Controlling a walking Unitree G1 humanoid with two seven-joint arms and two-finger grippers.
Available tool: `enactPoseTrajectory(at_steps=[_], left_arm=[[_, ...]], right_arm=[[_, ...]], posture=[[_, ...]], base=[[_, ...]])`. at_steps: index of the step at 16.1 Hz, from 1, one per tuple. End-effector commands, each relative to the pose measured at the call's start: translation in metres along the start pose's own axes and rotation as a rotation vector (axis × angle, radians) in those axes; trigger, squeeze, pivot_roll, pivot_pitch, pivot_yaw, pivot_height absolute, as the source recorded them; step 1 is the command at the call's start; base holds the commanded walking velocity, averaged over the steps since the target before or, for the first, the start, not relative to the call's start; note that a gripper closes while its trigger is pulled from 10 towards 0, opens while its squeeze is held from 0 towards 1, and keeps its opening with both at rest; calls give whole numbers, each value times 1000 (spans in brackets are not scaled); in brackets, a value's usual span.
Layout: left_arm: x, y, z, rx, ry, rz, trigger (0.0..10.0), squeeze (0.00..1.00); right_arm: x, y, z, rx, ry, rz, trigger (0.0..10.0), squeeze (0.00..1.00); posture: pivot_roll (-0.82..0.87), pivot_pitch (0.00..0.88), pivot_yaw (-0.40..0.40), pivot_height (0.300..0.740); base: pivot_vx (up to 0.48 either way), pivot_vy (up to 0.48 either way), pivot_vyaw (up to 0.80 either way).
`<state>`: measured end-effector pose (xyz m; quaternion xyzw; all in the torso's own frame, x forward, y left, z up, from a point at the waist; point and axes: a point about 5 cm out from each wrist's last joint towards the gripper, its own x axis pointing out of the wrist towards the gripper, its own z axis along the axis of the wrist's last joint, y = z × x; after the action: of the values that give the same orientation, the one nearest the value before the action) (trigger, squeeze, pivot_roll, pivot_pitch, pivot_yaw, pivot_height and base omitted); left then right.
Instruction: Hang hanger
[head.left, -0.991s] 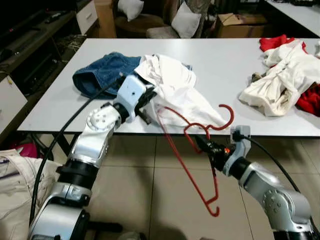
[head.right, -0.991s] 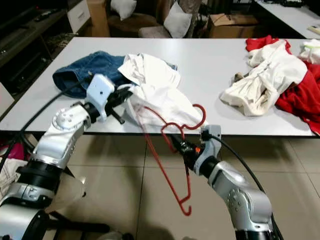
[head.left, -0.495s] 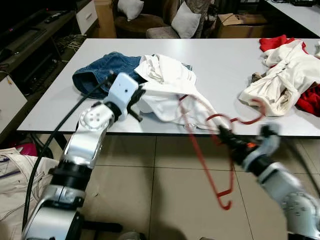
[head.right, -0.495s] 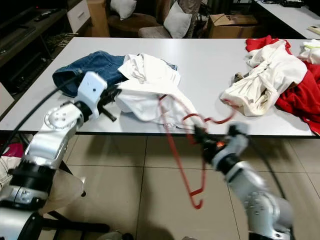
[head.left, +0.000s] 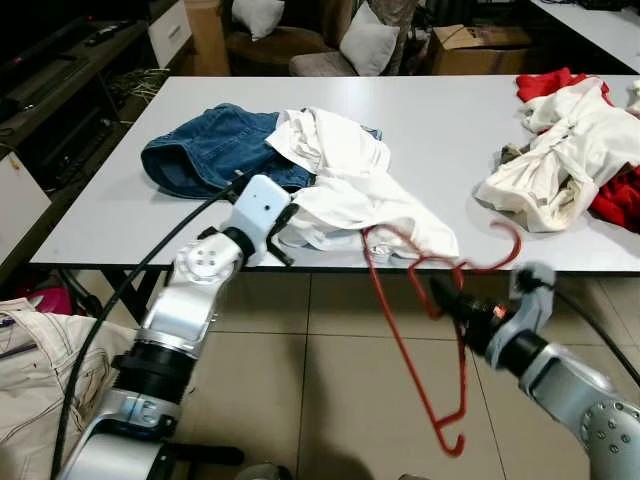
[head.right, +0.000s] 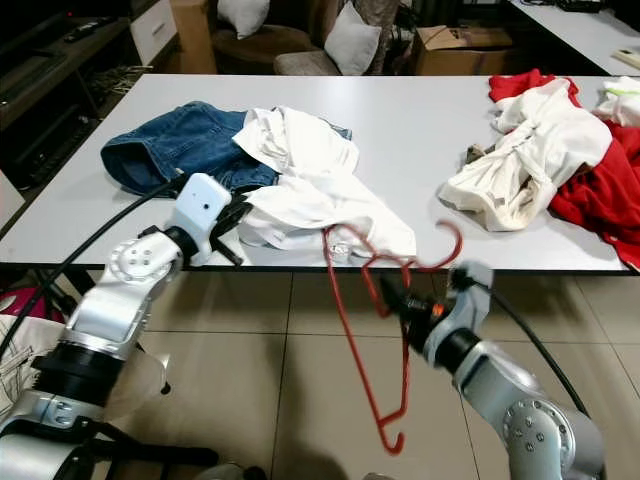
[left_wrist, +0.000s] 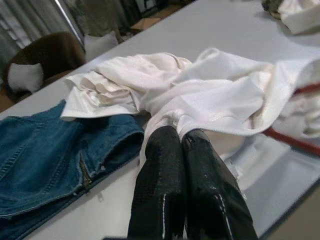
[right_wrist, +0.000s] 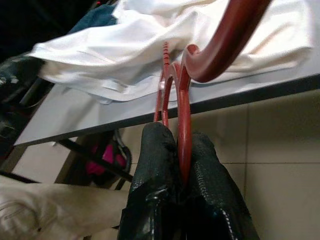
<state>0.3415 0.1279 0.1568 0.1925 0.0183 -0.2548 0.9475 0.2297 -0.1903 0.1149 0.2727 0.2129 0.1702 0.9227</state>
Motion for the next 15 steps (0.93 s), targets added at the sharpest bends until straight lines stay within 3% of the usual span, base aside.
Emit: enactPoseTrajectory(at_steps=[1,3,4,5,7,10,13,15], left_arm=[[0,12,8,15,-28,57,0,0],[-2,19,10,24,-38,87,0,0],[-6,21,10,47,-35,77,0,0],[-7,21,9,54,-31,75,0,0],[-12,20,4,76,-9,43,0,0],[-10,3,9,80,-54,-42,0,0],[-3,-22,16,73,-118,-152,0,0],[-5,-30,16,111,-118,-205,0,0]], right_arm=[[-3,-2,5,-1,-10,-31,10000,0],[-6,-5,11,21,-47,-49,10000,0],[-6,-9,21,77,-149,-64,10000,0],[-6,-10,24,90,-171,-67,10000,0],[-5,-11,40,233,-328,-53,10000,0],[7,-9,41,404,-375,-4,10000,0],[36,3,38,556,-378,77,10000,0],[51,2,46,702,-450,64,10000,0]], posture=[[-228,0,57,740],[-230,0,59,740],[-229,0,57,740],[-227,0,56,740],[-219,0,52,740],[-213,0,52,740],[-211,0,62,740],[-197,0,63,740]], base=[[0,0,0],[0,0,0],[0,0,0],[0,0,0],[0,0,0],[0,0,0],[0,0,0],[0,0,0]])
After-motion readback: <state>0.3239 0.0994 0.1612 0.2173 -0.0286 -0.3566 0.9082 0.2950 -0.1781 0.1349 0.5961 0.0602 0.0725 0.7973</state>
